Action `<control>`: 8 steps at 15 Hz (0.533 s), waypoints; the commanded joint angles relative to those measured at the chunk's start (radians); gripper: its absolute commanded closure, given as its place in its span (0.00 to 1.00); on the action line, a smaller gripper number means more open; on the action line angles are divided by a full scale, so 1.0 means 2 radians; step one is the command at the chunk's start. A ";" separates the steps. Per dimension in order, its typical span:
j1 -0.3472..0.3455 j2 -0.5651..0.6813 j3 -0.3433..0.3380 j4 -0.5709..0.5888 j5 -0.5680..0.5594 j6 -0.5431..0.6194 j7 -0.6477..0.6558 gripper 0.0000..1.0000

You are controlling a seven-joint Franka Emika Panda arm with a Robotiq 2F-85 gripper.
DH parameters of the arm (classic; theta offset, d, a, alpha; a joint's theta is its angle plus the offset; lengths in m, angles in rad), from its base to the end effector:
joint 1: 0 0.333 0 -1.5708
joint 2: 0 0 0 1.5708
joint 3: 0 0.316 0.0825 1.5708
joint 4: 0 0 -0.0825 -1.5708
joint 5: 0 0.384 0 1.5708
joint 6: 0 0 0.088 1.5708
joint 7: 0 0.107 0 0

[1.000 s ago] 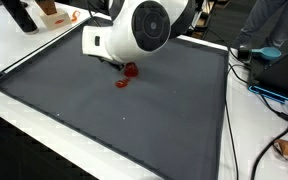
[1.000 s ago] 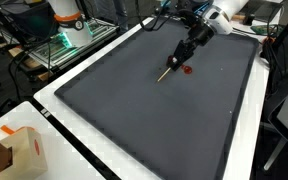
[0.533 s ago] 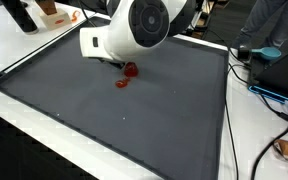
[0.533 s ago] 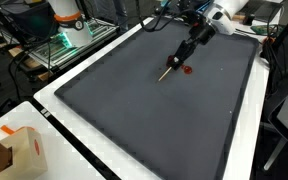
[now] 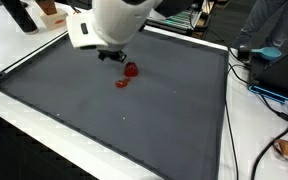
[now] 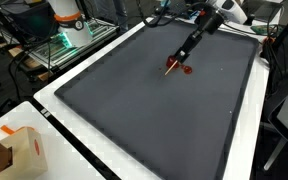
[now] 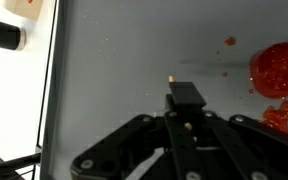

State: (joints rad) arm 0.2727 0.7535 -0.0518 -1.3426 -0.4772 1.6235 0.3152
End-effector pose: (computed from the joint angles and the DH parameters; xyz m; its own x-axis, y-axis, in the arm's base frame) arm 0.6781 0.1114 0.2625 0.9515 -0.0431 -0.3047 0.1390 -0.8233 0.5503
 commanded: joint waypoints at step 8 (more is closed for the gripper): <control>-0.086 -0.094 0.055 -0.070 0.142 0.088 -0.180 0.97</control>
State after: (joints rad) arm 0.1538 0.6362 0.0223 -1.3907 -0.2704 1.7450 0.0417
